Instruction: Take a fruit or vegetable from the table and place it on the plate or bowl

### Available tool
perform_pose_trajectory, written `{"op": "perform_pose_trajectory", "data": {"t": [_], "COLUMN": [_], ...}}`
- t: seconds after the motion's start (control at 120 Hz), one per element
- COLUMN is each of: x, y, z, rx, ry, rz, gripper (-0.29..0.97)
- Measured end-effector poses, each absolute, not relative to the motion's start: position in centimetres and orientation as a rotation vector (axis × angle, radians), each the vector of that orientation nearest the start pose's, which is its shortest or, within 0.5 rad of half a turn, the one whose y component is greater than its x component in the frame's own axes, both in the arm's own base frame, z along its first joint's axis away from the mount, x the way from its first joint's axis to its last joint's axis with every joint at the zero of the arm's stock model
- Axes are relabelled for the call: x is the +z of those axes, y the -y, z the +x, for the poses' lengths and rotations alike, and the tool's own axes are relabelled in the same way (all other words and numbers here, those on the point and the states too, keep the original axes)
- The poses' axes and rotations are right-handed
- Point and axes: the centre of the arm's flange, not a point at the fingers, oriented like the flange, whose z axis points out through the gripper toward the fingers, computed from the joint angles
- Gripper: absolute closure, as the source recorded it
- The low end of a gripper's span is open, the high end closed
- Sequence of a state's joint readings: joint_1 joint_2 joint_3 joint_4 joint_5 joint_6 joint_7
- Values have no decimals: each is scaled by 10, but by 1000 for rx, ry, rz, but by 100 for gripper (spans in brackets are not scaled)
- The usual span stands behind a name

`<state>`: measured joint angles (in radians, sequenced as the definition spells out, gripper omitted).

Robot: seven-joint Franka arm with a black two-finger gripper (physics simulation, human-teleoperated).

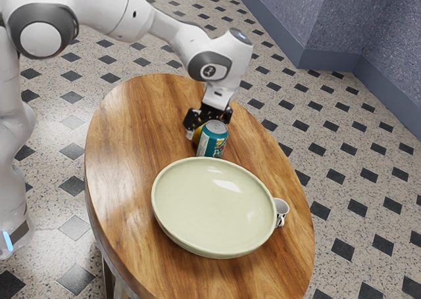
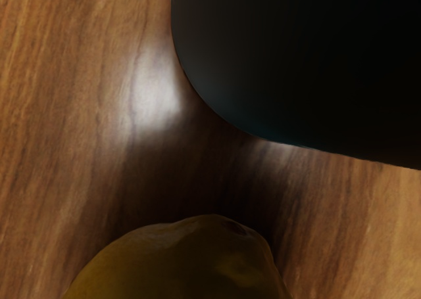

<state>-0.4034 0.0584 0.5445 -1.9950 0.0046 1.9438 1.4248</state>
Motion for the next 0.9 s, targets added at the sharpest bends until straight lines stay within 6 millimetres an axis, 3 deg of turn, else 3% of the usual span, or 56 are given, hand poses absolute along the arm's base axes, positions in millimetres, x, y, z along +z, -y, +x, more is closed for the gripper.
{"op": "perform_pose_trajectory", "data": {"t": [0.45,0.608,0.817,0.9], "x": [422,422,423,424], "y": [-79,-83,-86,-90], "z": [550,549,550,550], "rx": [156,144,121,106], "ry": [-1897,-1884,-1861,-1845], "rz": [-2569,-2588,-2603,-2615], "gripper": [0,24,44,59]}}
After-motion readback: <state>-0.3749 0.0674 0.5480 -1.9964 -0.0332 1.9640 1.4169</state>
